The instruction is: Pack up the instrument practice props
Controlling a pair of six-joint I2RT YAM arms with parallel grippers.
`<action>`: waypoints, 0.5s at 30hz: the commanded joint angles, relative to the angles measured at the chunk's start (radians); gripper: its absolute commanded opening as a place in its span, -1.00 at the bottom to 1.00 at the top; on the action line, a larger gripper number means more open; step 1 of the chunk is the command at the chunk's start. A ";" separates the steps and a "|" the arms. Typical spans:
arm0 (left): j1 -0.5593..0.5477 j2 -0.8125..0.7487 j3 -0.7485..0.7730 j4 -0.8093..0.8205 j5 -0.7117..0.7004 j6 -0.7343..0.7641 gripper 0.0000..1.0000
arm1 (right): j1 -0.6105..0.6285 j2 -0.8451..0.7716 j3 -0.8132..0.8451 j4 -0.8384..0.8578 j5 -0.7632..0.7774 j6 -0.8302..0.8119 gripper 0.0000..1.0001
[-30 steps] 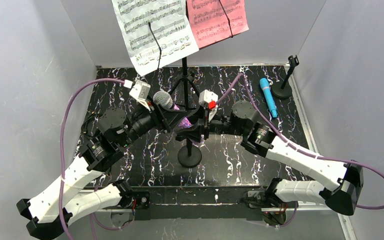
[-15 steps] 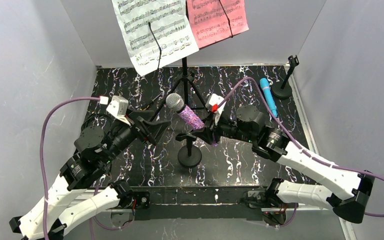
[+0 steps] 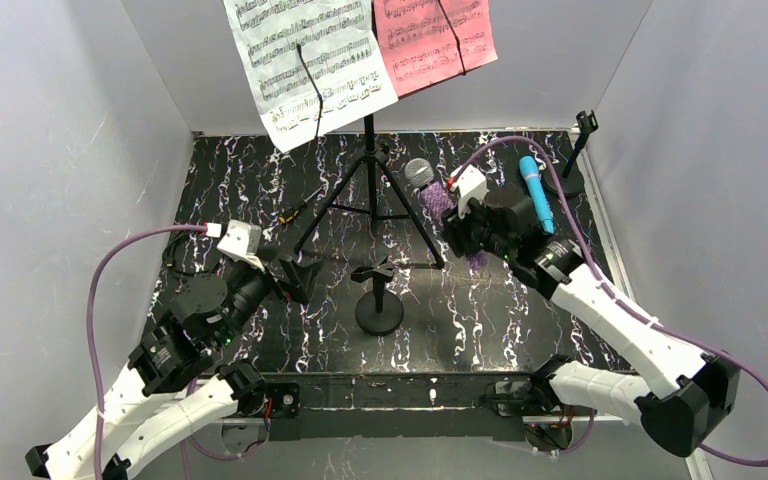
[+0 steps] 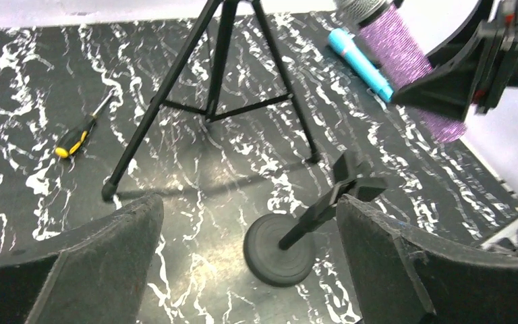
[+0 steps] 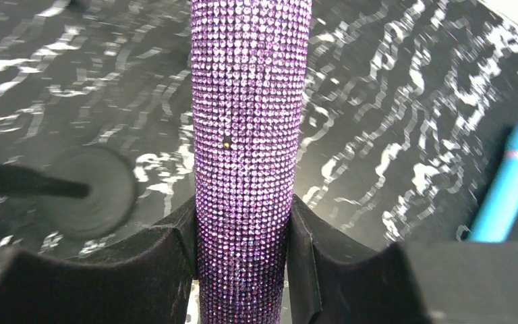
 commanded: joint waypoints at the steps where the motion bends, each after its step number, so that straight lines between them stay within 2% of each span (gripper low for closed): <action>1: 0.001 -0.024 -0.078 -0.003 -0.104 -0.001 0.96 | -0.110 0.051 -0.003 0.048 0.080 -0.045 -0.97; 8: 0.008 -0.122 -0.212 0.021 -0.262 -0.015 0.96 | -0.286 0.190 -0.020 0.180 0.100 -0.077 -0.97; 15: 0.028 -0.151 -0.304 0.103 -0.322 0.101 0.96 | -0.384 0.370 0.018 0.244 0.236 -0.146 -0.95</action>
